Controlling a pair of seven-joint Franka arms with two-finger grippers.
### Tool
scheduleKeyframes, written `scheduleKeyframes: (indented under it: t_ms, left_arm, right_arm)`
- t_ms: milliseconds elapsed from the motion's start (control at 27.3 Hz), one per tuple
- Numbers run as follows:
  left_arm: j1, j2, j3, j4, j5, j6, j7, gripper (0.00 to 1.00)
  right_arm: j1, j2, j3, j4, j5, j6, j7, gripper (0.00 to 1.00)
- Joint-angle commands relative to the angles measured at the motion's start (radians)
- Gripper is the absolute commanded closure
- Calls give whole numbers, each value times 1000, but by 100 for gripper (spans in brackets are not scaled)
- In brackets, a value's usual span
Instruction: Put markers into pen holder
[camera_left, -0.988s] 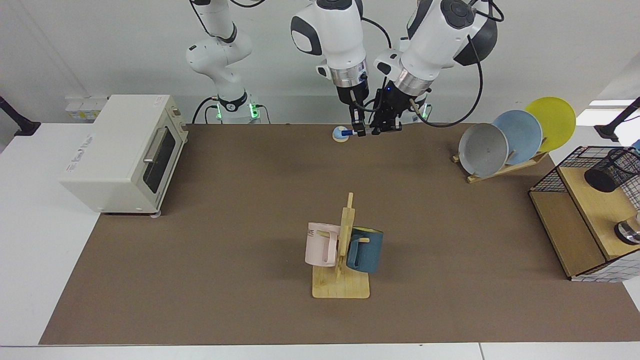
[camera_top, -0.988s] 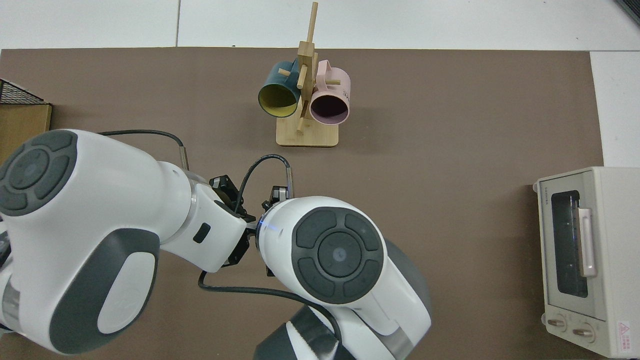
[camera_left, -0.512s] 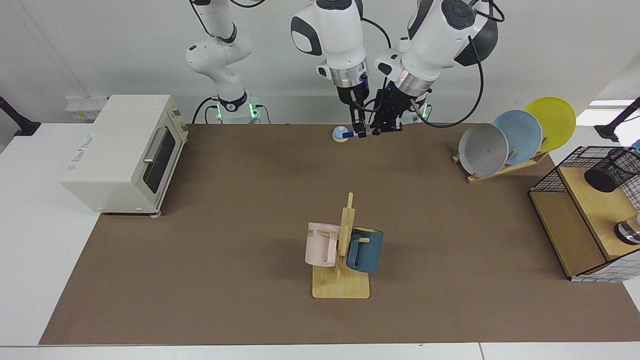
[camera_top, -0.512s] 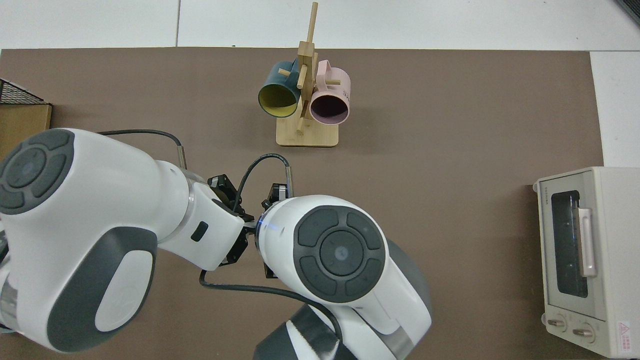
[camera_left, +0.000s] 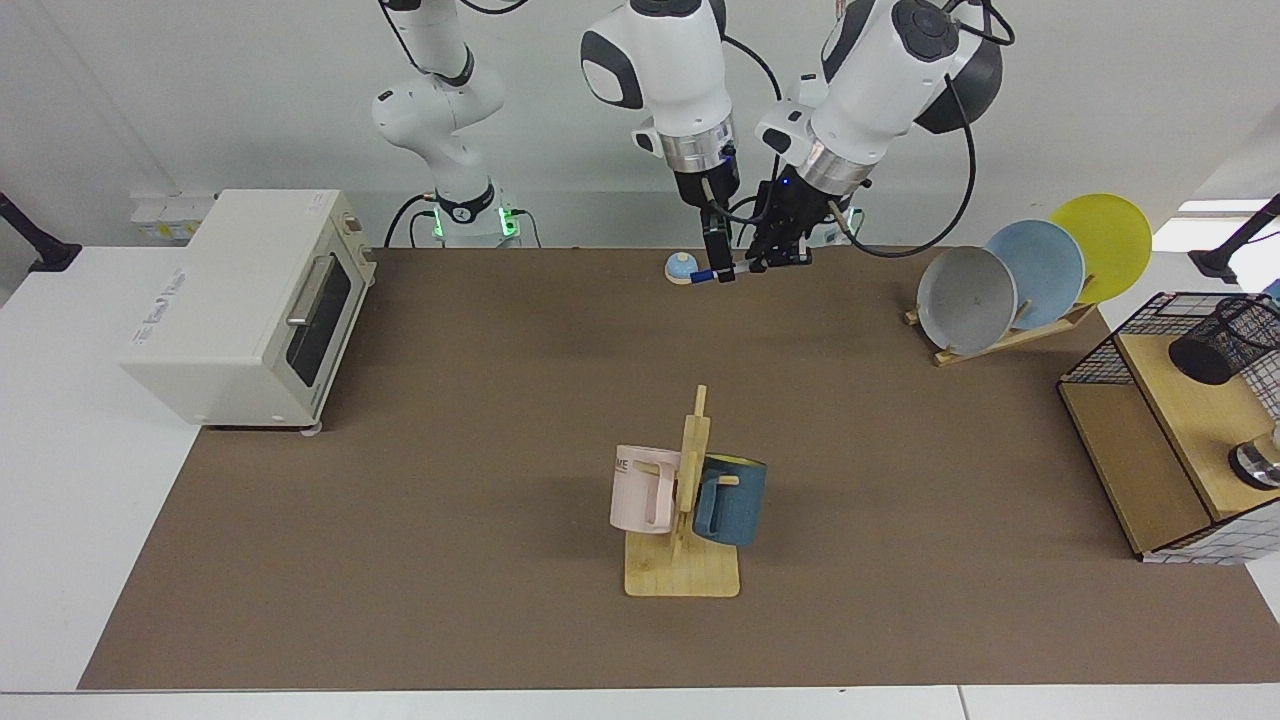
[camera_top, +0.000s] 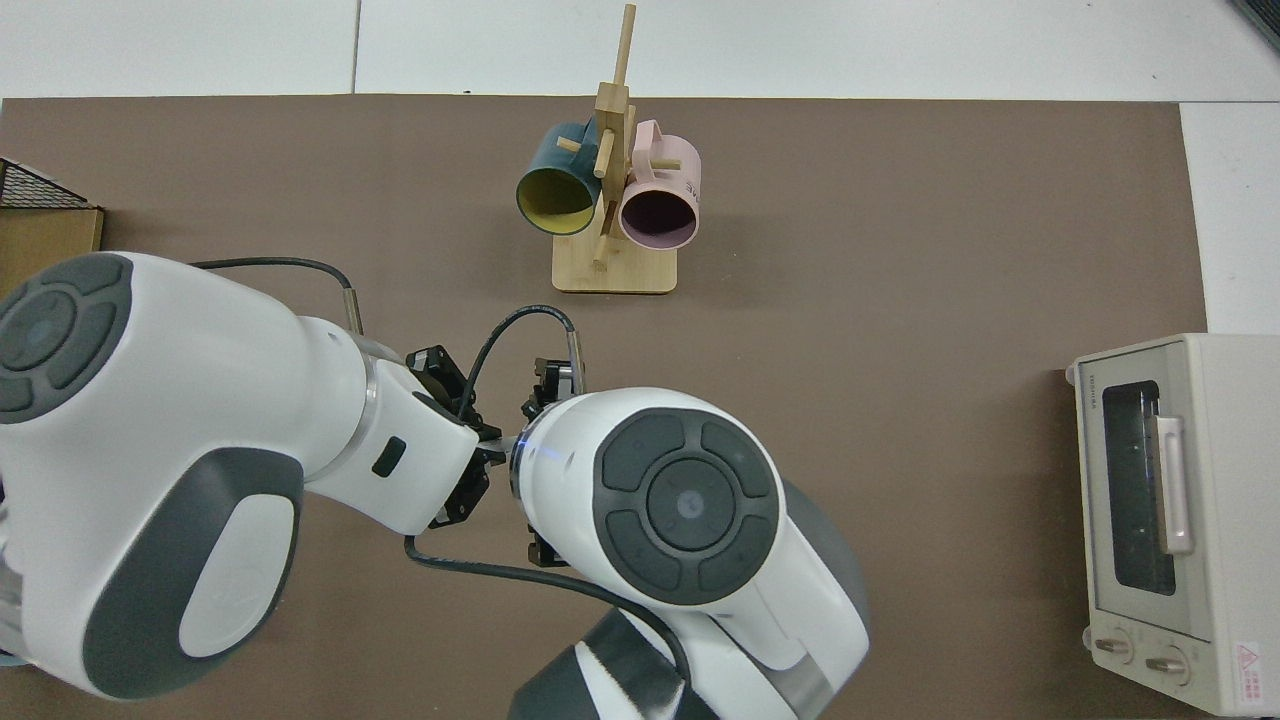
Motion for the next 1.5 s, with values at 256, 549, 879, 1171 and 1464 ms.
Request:
scheduleKeyframes:
  t_ms: [256,549,879,1171,1464]
  left_arm:
    - [-5,-18,5,-21,71,0,-81,100]
    - [1,-23,10,-17,220,-47,-119,100]
    - [40,-26,31,3,479,-98,-106,100]
    - [99,-29,36,14,731,-116,-32,100]
    - [247,-23,34,89,918,-95,170,100]
  right_arm:
    - [-151,-42,3,-51,12,-153,-536,0]
    - [-338,-50,-1,-54,-10,-247,-1077,0]
    - [-479,-100,-1,-45,-74,-302,-1590,0]
    - [-490,-156,-1,-42,-108,-329,-1872,0]
    - [-499,-174,-7,-42,-109,-353,-2000,0]
